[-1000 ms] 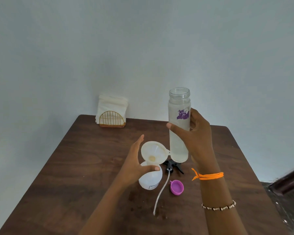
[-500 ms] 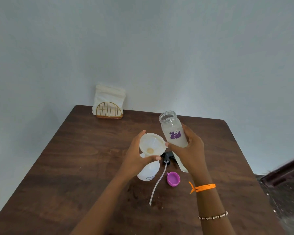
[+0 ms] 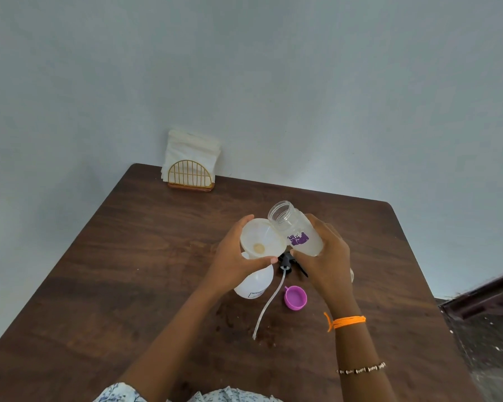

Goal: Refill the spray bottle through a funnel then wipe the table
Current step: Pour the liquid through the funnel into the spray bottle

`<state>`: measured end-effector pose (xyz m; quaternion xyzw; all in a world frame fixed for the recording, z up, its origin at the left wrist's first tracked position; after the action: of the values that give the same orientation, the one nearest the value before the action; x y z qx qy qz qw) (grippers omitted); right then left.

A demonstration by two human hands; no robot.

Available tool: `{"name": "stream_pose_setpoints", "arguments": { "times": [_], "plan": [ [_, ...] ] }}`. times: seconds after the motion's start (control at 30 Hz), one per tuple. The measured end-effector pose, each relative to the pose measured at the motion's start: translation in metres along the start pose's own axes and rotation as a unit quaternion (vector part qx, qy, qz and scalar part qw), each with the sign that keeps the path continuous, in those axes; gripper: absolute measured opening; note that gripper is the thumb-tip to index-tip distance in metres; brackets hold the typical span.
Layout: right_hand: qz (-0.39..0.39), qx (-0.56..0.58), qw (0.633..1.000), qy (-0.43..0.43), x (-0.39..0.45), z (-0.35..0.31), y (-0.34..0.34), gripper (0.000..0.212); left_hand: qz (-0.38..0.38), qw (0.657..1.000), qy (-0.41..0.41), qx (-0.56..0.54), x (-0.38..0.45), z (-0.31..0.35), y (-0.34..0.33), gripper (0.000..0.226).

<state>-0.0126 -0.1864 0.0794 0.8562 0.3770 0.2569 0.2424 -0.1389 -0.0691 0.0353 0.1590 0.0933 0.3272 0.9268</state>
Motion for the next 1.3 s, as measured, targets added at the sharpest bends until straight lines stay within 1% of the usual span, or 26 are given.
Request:
{"name": "stream_pose_setpoints", "arguments": {
  "times": [0.27,0.63,0.8,1.03,1.3],
  "plan": [
    [0.005,-0.022,1.000,0.018,-0.003,0.006,-0.002,0.053,0.008,1.000,0.001,-0.002,0.000,-0.003,0.000,0.091],
    [0.019,-0.089,0.996,-0.008,-0.005,0.013,-0.002,0.053,0.004,1.000,0.006,-0.016,-0.002,-0.003,0.002,0.089],
    [0.023,-0.087,0.996,-0.015,-0.006,0.013,-0.004,0.055,0.006,1.000,0.006,-0.020,-0.002,-0.003,0.002,0.089],
    [0.034,-0.099,0.994,-0.003,-0.005,0.016,-0.005,0.053,0.006,1.000,-0.007,-0.025,-0.001,-0.002,0.000,0.086],
    [0.037,-0.111,0.993,-0.002,-0.005,0.014,-0.005,0.055,0.010,0.999,-0.010,-0.038,-0.001,-0.003,-0.002,0.090]
  ]
}}
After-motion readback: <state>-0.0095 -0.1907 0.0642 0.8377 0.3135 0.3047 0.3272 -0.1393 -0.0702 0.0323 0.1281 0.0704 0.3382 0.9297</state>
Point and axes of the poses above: each hand's wrist, its own x-axis towards the middle knuckle, its own y-axis out of the back of the hand, z = x × y, the point moved 2 cm from there along x, towards the middle knuckle, and after that the axes turned 9 degrees about -z, right-handed, at the moved point
